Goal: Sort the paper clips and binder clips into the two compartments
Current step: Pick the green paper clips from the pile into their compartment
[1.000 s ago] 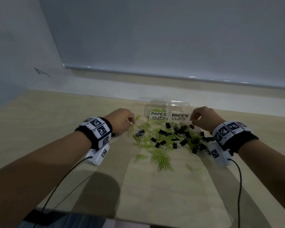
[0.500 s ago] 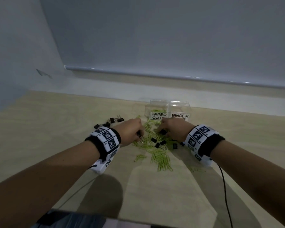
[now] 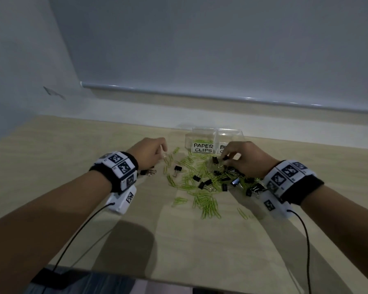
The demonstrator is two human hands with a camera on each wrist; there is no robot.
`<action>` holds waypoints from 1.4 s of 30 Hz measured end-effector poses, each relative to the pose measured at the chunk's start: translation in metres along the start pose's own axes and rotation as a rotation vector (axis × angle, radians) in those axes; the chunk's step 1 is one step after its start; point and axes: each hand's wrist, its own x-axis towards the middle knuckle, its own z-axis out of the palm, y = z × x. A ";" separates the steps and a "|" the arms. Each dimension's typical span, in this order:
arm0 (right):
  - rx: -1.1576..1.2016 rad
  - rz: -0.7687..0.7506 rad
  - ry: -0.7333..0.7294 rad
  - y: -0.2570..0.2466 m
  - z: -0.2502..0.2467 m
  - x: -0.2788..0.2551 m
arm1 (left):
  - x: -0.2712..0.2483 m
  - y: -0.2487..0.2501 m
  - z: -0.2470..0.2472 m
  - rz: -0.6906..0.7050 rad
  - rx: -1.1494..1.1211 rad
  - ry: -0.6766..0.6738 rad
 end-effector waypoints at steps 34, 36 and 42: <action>-0.109 0.119 -0.084 -0.009 0.015 0.001 | 0.038 0.032 0.005 -0.067 0.454 -0.176; -0.193 0.174 -0.127 0.000 0.007 0.001 | 0.038 0.038 0.009 -0.026 0.484 -0.216; -0.250 0.100 -0.185 -0.025 0.016 0.027 | 0.020 0.047 0.032 0.052 0.426 -0.184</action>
